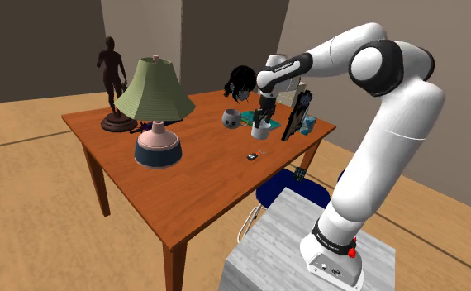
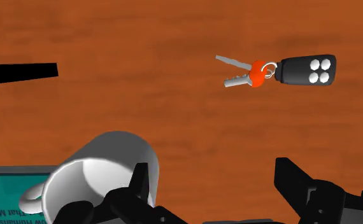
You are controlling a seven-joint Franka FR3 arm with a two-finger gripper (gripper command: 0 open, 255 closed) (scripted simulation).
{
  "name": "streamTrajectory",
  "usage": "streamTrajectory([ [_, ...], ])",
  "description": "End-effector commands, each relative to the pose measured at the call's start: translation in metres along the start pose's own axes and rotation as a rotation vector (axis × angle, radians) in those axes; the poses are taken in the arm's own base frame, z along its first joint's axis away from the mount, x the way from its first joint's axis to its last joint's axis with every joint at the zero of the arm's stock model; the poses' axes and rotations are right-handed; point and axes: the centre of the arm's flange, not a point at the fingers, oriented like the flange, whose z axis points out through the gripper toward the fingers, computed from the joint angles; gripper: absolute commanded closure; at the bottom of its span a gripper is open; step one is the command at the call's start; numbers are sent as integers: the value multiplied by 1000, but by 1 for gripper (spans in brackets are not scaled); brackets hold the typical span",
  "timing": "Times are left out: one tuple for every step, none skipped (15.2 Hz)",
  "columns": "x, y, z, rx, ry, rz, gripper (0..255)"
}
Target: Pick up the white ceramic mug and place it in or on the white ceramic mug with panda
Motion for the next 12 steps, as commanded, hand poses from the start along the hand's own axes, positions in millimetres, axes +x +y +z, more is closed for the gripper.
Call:
streamTrajectory([
  [18,17,11,3,11,2,0],
  [26,26,17,5,17,3,0],
  [34,34,22,7,22,4,0],
  [42,42,28,9,27,5,0],
  [50,51,33,11,32,7,0],
  [50,51,33,11,32,7,0],
  [50,51,39,11,32,7,0],
  [50,51,44,11,32,7,0],
  [50,51,49,11,32,7,0],
  [51,51,54,11,32,7,0],
  [51,51,60,11,32,7,0],
  [51,51,65,11,32,7,0],
])
